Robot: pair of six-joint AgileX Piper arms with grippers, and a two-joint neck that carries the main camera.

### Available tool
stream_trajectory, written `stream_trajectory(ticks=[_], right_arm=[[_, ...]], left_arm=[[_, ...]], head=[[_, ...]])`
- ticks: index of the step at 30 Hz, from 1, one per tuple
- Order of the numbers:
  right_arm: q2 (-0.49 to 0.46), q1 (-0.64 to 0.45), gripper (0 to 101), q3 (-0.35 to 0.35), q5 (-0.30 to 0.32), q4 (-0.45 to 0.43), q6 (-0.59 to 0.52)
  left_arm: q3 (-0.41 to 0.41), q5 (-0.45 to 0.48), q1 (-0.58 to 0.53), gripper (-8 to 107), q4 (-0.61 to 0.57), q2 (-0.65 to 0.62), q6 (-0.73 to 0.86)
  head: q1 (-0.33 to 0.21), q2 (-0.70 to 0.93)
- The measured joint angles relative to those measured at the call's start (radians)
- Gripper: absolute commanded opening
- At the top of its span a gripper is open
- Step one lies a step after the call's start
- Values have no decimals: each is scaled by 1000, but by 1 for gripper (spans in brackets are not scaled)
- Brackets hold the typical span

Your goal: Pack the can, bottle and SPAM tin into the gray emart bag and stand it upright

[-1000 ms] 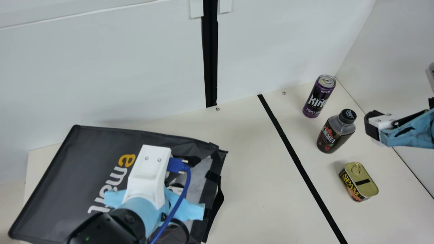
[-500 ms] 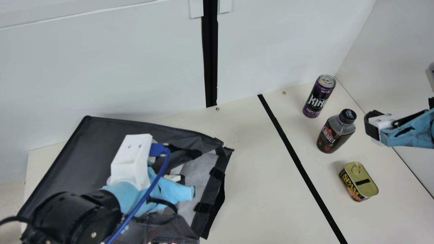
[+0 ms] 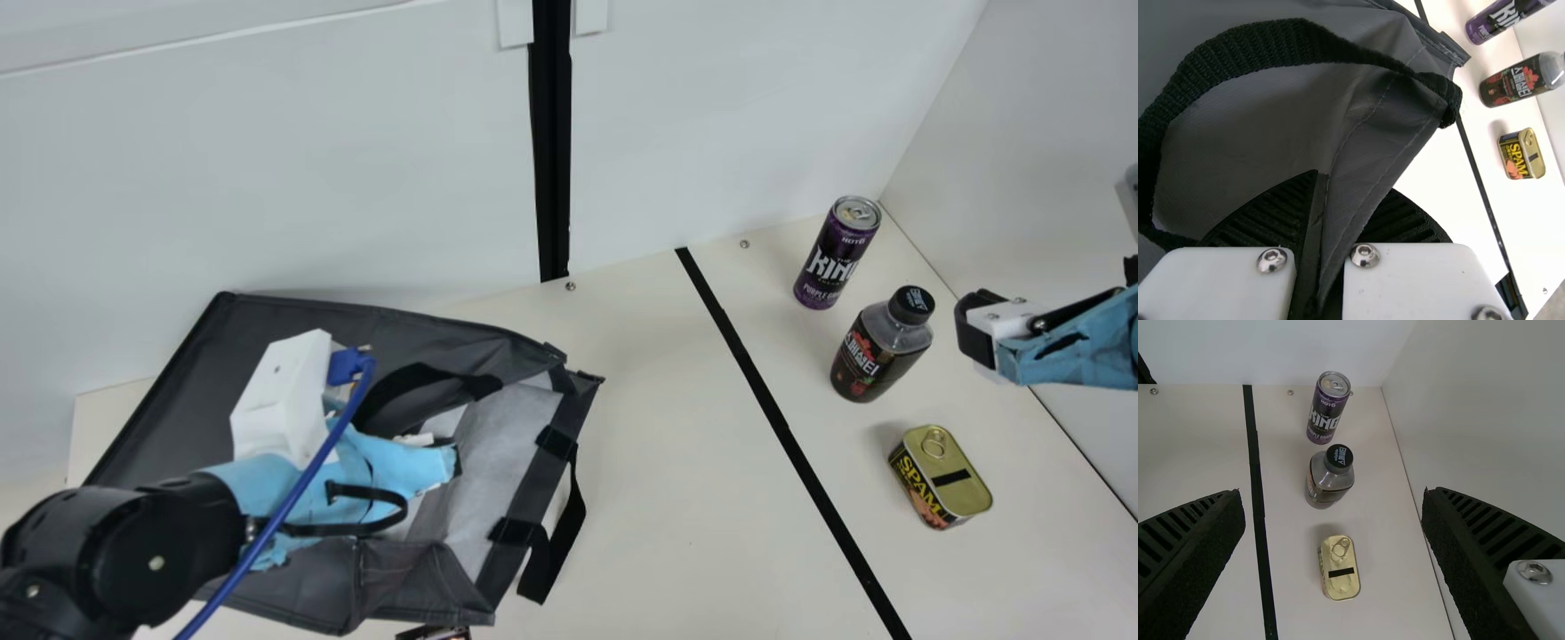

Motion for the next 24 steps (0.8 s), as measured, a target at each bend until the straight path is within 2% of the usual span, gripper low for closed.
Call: stream_trajectory(ticks=[12,24], right_arm=[[0,0,95,0,0,0,0],[0,0,95,0,0,0,0]], left_arm=[[20,2,66,-8,-82,-16,60],[28,-1,101,-8,-111,-20,84]], head=[[-2,0],[-2,0]])
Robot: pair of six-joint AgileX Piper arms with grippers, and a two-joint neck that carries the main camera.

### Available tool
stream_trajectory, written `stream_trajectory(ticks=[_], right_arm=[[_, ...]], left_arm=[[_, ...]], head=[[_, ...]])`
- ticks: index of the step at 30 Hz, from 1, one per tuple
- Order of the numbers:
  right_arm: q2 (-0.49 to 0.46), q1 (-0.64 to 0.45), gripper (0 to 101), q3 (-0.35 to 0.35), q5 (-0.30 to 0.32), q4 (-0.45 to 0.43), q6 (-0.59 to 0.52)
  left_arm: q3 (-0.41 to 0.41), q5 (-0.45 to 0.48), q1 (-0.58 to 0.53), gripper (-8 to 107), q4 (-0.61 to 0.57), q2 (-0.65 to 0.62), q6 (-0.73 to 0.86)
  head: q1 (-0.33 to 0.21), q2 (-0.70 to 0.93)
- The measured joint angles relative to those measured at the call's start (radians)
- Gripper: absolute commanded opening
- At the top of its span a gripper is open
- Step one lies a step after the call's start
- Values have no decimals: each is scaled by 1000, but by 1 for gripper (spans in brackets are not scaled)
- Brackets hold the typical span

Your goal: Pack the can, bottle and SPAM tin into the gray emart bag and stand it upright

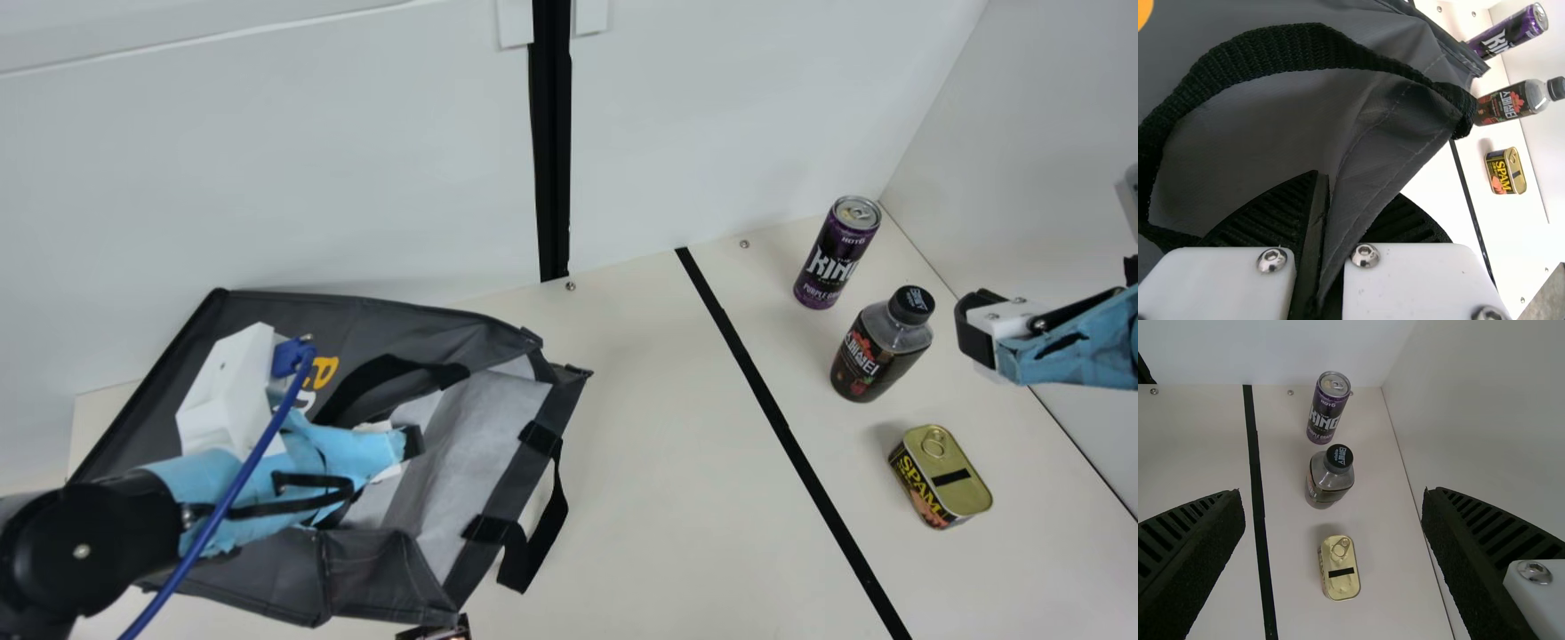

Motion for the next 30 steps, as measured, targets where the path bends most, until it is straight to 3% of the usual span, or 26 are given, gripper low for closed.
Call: stream_trajectory(ticks=[30], right_arm=[[0,0,95,0,0,0,0]], left_arm=[[2,-4,5,-8,18,0,-12]], head=[[2,0]])
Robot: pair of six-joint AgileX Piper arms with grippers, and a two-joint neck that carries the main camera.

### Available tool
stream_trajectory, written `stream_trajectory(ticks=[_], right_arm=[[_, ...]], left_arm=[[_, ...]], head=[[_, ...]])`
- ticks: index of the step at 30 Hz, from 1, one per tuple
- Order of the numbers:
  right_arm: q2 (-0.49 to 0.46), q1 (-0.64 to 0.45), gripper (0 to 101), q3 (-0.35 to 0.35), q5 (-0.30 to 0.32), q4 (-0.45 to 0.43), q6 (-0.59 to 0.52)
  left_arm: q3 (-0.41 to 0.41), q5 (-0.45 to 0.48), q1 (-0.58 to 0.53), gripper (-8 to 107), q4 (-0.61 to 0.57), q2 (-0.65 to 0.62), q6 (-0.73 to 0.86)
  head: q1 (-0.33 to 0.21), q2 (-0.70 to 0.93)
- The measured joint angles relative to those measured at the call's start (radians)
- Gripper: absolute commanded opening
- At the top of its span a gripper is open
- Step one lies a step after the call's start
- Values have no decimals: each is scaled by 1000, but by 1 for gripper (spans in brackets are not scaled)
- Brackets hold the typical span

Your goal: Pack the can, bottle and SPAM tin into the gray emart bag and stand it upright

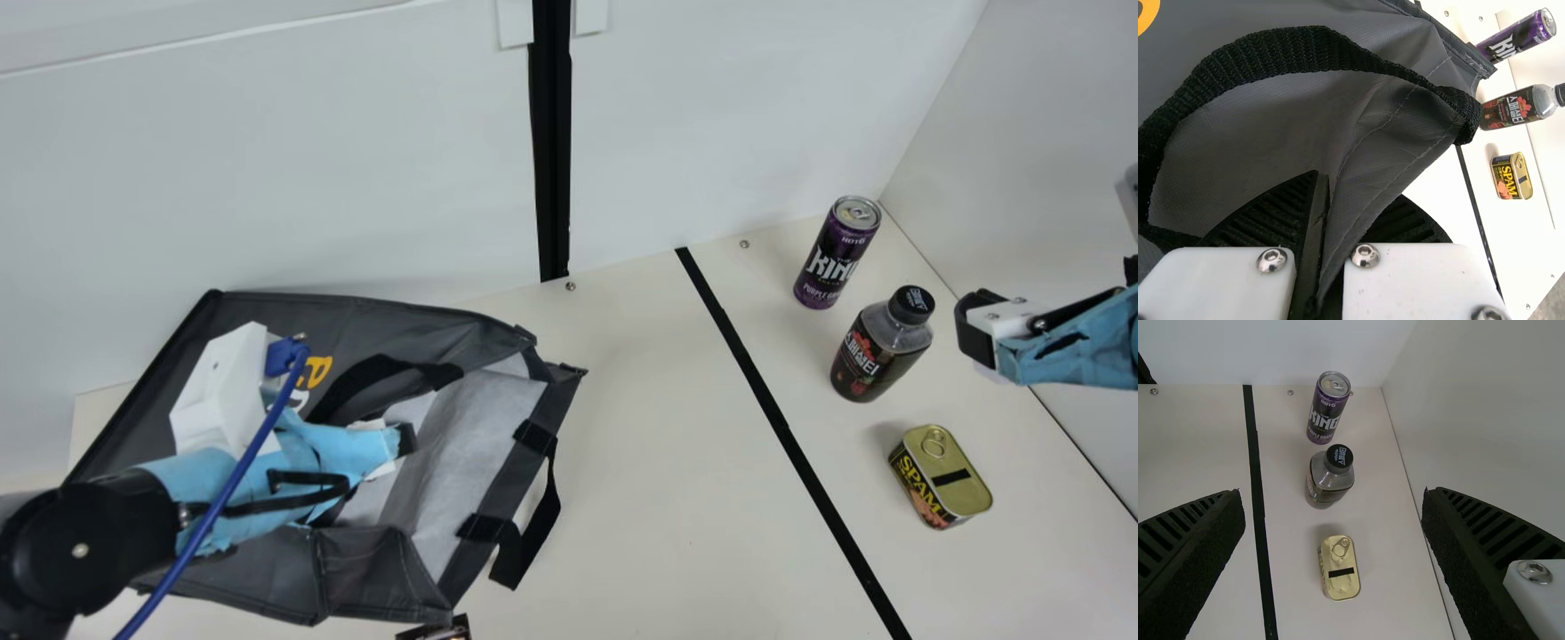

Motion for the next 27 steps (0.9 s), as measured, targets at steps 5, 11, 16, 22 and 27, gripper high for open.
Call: stream_trajectory(ticks=[5,11,16,22,27], right_arm=[[0,0,95,0,0,0,0],[-4,18,95,7,-3,-19,14],[16,75,95,-21,-1,-62,76],[63,128,95,-55,0,-116,150],[111,156,95,-80,0,-142,199]], left_arm=[[0,0,0,-8,0,0,0],[0,0,0,-8,0,0,0],[0,0,0,-8,0,0,0],[0,0,0,-8,0,0,0],[0,0,0,-8,0,0,0]], head=[[-2,0],[0,0],[0,0],[0,0],[-2,0]])
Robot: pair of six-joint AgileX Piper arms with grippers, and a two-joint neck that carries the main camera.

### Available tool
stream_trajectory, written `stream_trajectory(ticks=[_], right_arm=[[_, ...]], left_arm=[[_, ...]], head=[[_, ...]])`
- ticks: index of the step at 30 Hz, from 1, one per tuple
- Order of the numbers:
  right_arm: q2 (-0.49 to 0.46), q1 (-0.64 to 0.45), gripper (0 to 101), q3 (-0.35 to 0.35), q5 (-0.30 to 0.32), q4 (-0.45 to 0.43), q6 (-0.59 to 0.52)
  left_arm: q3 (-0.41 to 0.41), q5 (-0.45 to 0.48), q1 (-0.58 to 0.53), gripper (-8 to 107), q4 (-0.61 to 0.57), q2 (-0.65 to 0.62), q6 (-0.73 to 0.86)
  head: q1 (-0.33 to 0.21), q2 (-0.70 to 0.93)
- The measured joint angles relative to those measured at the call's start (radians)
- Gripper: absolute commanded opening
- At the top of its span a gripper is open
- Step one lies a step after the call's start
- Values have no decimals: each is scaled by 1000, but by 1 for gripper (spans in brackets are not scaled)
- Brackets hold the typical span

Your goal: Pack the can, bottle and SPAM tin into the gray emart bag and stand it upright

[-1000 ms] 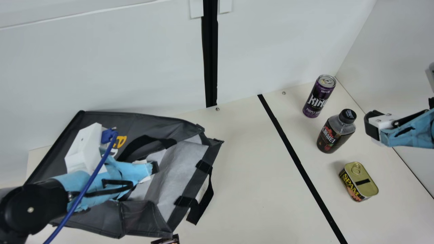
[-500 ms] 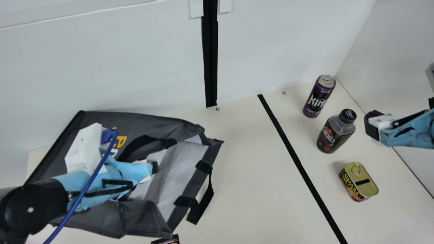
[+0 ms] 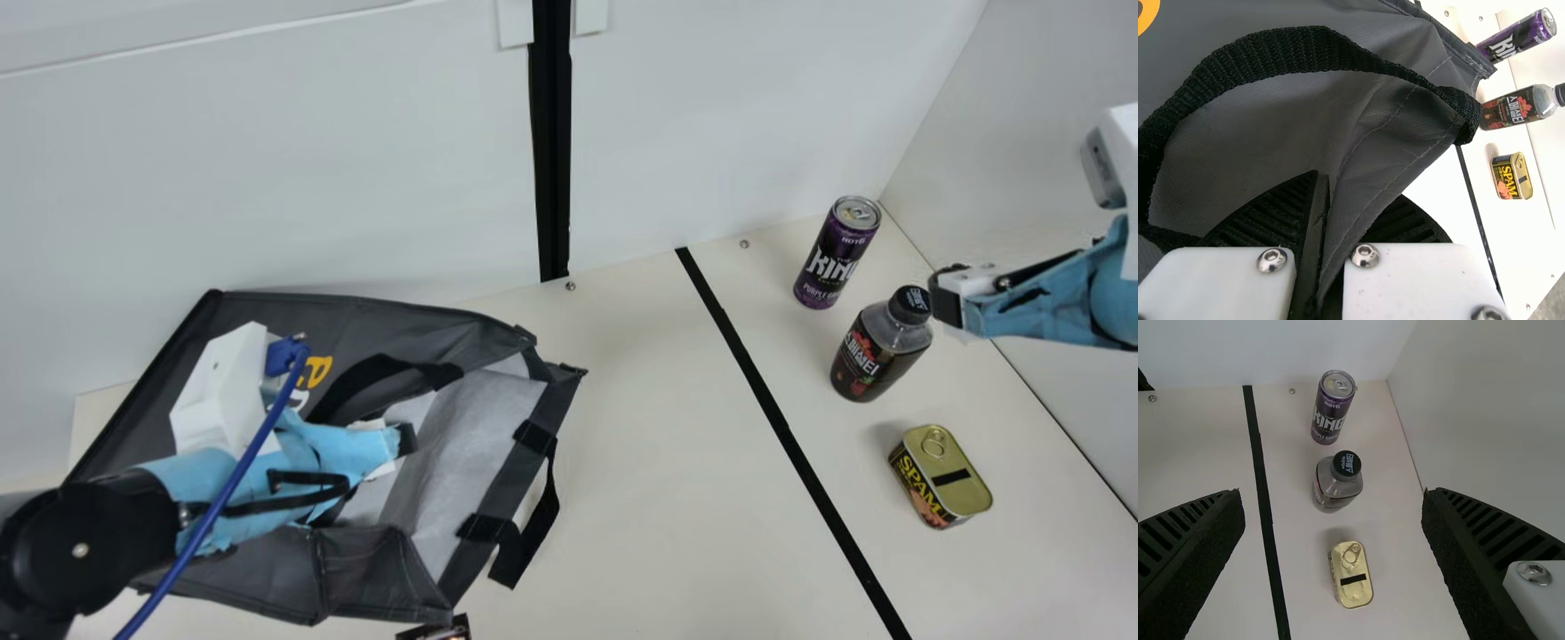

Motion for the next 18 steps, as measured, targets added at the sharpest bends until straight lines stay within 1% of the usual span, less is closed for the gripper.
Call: stream_trajectory(ticks=[7,18], right_arm=[[76,21,95,-53,1,-21,34],[233,44,95,-170,1,-50,60]], left_arm=[[0,0,0,-8,0,0,0],[0,0,0,-8,0,0,0]], head=[[0,0],[0,-2]])
